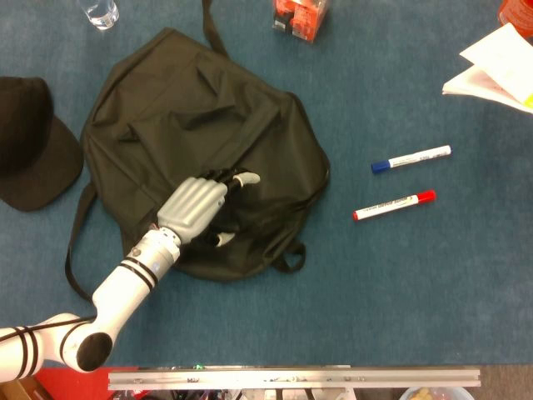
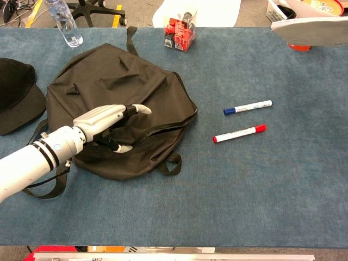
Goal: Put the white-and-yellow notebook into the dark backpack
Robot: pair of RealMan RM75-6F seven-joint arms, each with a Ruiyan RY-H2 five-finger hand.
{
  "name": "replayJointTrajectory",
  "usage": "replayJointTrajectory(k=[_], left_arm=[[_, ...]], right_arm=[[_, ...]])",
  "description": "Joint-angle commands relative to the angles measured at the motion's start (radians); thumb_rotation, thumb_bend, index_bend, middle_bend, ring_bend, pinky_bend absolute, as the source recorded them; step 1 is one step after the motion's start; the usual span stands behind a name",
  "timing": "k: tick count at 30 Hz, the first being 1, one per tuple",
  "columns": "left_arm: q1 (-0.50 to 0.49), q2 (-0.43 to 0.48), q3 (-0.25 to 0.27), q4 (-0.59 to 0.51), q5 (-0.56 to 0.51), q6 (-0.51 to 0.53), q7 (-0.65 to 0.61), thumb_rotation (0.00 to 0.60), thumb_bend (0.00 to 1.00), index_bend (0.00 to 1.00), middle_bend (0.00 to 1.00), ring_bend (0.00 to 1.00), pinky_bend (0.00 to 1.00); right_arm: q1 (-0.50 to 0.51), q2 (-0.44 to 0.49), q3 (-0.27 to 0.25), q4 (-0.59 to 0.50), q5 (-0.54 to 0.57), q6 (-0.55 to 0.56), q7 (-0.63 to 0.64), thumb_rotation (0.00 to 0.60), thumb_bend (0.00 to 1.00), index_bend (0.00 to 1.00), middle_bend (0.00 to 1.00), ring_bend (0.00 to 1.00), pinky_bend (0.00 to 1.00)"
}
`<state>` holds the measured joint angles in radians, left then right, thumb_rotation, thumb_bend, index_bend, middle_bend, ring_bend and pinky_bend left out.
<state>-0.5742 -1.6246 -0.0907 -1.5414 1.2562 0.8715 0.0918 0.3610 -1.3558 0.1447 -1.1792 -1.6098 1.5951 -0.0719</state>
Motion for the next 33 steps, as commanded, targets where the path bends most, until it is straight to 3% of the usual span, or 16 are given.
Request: replayJointTrajectory(k=[1,4,7,10,15,23,33], left_arm=[[0.01,-0.029,-0.02,0.035,0.014,0.051,-0.04,0.6,0.25,0.31,0.3,0.32,0.33],[0.016,-0.041,-0.025,0.059,0.029,0.078,-0.069,0.6,0.25,0.44,0.41,0.44,0.53],[0.023,-0.051,-0.029,0.077,0.043,0.104,-0.101,0.6,0.25,0.57,0.55,0.56,0.67],[0.028,-0.056,-0.034,0.088,0.052,0.122,-0.137,0.6,0.25,0.68,0.67,0.65,0.79],[0.033,-0.06,-0.053,0.087,0.04,0.137,-0.184,0.6,0.25,0.76,0.8,0.76,0.92],[0.053,-0.022,-0.122,0.04,0.006,0.177,-0.318,0.6,0.25,0.76,0.81,0.77,0.93],[0.084,0.088,-0.18,-0.064,-0.059,0.172,-0.443,0.6,0.25,0.72,0.79,0.76,0.93]], right_arm=[[-0.001,0.001,0.001,0.0,0.0,0.0,0.001,0.6,0.46,0.92,0.68,0.52,0.63],[-0.002,0.001,0.003,-0.001,0.001,0.0,0.004,0.6,0.46,0.92,0.68,0.52,0.63],[-0.002,0.002,0.004,-0.002,0.003,-0.001,0.007,0.6,0.46,0.92,0.68,0.52,0.63],[-0.001,0.001,0.006,-0.001,0.003,-0.003,0.009,0.6,0.46,0.92,0.68,0.52,0.63],[0.0,0.002,0.006,-0.007,0.001,-0.006,0.012,0.6,0.46,0.93,0.69,0.52,0.63],[0.004,0.029,0.013,-0.089,0.021,-0.039,0.044,0.6,0.46,0.94,0.7,0.54,0.64],[0.021,0.104,0.011,-0.302,0.074,-0.158,0.113,0.6,0.46,0.94,0.71,0.56,0.66]])
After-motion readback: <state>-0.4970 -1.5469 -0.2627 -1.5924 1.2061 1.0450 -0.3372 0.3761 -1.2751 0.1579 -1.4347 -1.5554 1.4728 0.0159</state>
